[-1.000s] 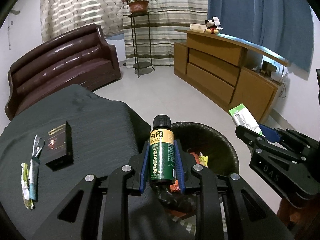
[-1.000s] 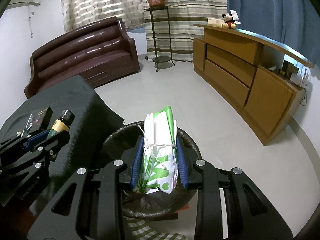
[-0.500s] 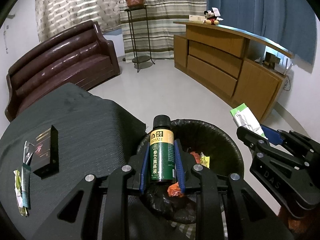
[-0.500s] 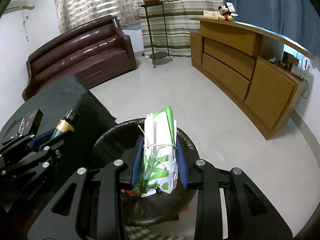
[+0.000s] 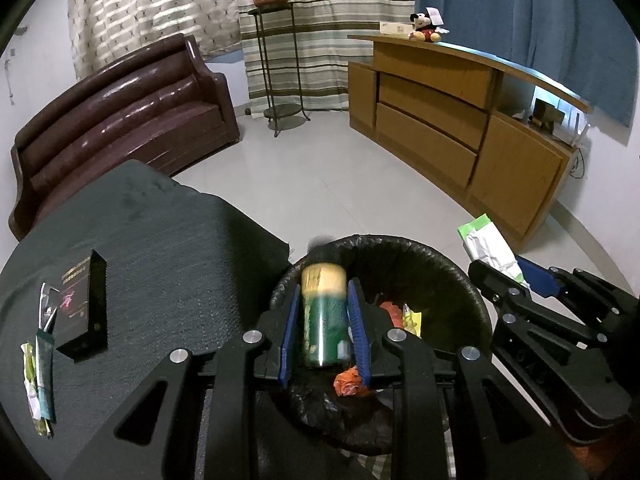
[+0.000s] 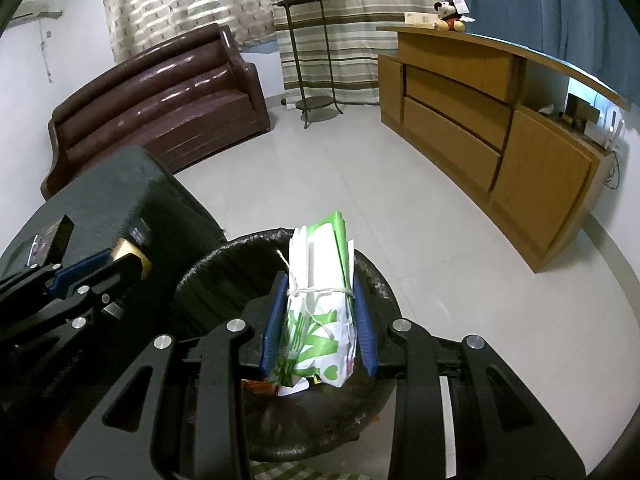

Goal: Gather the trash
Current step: 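Carry the green bottle and green-white wrapper over the bin and open both grippers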

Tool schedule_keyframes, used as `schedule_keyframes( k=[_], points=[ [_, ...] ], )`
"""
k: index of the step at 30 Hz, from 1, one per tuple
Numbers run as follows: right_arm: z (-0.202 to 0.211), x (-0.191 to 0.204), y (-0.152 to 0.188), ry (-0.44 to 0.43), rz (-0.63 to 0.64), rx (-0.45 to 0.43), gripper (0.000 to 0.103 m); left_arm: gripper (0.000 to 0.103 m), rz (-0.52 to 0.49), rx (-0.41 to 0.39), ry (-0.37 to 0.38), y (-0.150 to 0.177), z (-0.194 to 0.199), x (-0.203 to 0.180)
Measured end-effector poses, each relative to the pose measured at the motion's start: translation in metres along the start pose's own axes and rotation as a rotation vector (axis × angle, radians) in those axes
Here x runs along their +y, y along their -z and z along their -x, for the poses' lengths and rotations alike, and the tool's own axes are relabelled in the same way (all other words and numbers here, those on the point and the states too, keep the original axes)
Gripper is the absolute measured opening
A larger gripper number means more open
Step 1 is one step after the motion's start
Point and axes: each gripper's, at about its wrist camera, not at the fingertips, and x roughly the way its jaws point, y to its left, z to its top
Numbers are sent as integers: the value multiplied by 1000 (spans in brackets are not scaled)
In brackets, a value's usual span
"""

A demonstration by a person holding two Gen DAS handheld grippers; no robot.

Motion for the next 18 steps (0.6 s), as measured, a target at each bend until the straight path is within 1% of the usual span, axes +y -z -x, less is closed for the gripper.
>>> schedule_keyframes(
  k=[2,4,5,6,11,18],
  points=[
    [-2,-1,0,-3,-5,3,33,34,3,-1,-1,0,0,0],
    [-3,-1,1,-4,-11,7,34,35,4,-2,0,-1,0,0],
    [-3,-2,1,-2,-14,7,41,37,4,-1,-1,-1,0,-1],
    [-2,-2,1,0,-17,4,42,38,4,-2,-1,-1,0,-2],
    [-1,-2,1,2,-18,3,43,50,3,-19,-6,0,2,-3],
    [0,-1,1,2,-21,11,48,54,25,-27,-11,1,9,3]
  ],
)
